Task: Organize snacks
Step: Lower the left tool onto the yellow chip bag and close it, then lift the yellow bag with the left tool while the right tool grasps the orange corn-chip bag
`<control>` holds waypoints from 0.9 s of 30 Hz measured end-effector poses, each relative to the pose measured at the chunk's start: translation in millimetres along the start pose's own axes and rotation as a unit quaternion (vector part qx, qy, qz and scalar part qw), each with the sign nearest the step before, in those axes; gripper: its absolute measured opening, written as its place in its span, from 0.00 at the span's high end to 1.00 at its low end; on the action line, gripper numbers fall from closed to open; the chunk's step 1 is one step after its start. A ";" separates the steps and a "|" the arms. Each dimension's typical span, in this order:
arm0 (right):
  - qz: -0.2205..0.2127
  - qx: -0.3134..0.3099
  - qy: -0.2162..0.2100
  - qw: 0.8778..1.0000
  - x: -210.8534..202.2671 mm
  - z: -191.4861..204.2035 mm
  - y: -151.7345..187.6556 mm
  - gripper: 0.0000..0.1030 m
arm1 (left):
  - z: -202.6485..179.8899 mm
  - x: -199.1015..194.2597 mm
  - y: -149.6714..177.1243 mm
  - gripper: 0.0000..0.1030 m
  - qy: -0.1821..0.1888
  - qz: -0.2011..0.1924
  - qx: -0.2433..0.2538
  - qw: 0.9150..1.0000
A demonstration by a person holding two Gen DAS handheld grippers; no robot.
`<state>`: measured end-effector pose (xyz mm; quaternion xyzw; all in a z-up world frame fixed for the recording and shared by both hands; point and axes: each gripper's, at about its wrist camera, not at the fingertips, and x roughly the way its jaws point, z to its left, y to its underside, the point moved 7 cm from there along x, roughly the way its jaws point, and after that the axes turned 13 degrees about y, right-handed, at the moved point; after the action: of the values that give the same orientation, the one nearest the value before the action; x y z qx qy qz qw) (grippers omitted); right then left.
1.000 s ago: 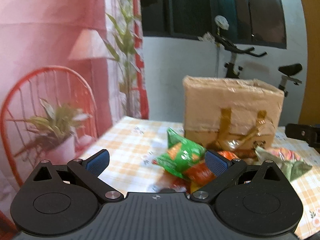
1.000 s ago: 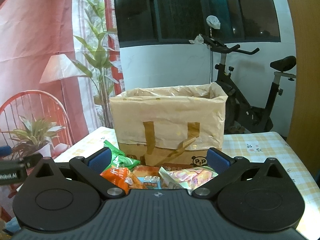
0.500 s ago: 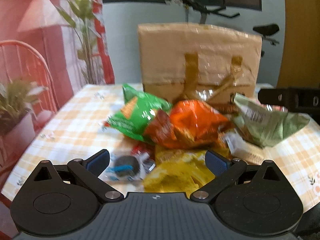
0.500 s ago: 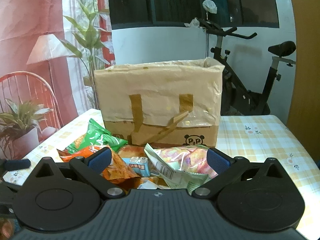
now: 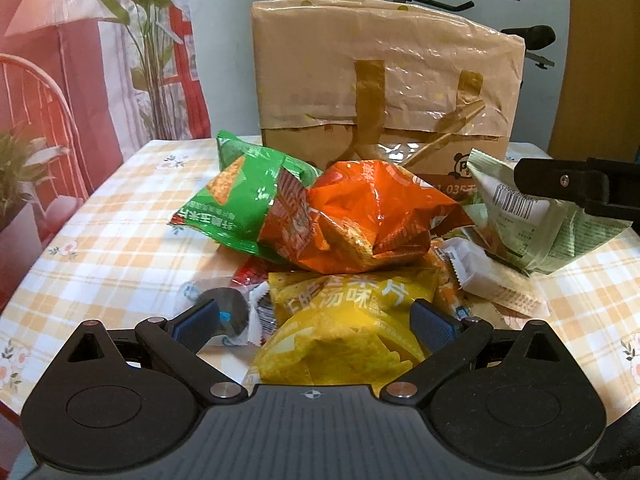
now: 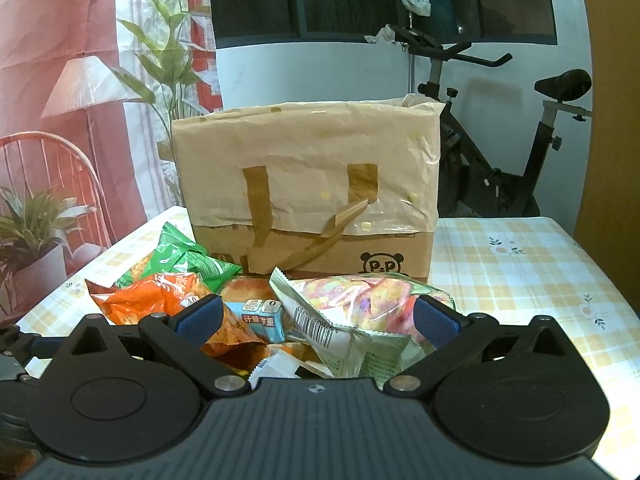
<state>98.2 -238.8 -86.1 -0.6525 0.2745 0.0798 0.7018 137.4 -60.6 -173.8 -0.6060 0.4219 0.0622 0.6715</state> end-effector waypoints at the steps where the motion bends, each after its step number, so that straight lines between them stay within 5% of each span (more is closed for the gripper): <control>1: 0.001 0.000 0.000 1.000 0.0 -0.1 0.2 0.00 | -2.5 0.2 0.2 0.01 0.004 0.001 -0.002 1.000; 10: 0.008 0.006 0.000 1.000 3.8 -3.3 4.4 0.00 | -5.0 17.0 6.8 0.01 0.056 0.017 -0.031 0.998; 13: 0.007 0.007 0.000 1.000 3.1 -3.3 4.2 0.00 | -3.9 15.7 6.2 0.16 0.078 0.003 -0.044 0.996; 17: 0.009 0.010 0.000 1.000 3.1 -4.2 5.2 0.00 | -6.5 9.4 4.8 0.31 0.066 -0.004 -0.025 0.998; 27: 0.006 0.002 0.004 1.000 2.9 -0.9 7.9 0.00 | 13.1 -32.7 -13.4 0.32 0.009 -0.060 -0.031 0.998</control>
<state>96.7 -239.3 -94.5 -0.6499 0.2819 0.0810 0.7012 131.1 -38.7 -143.8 -0.6513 0.3885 0.0297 0.6512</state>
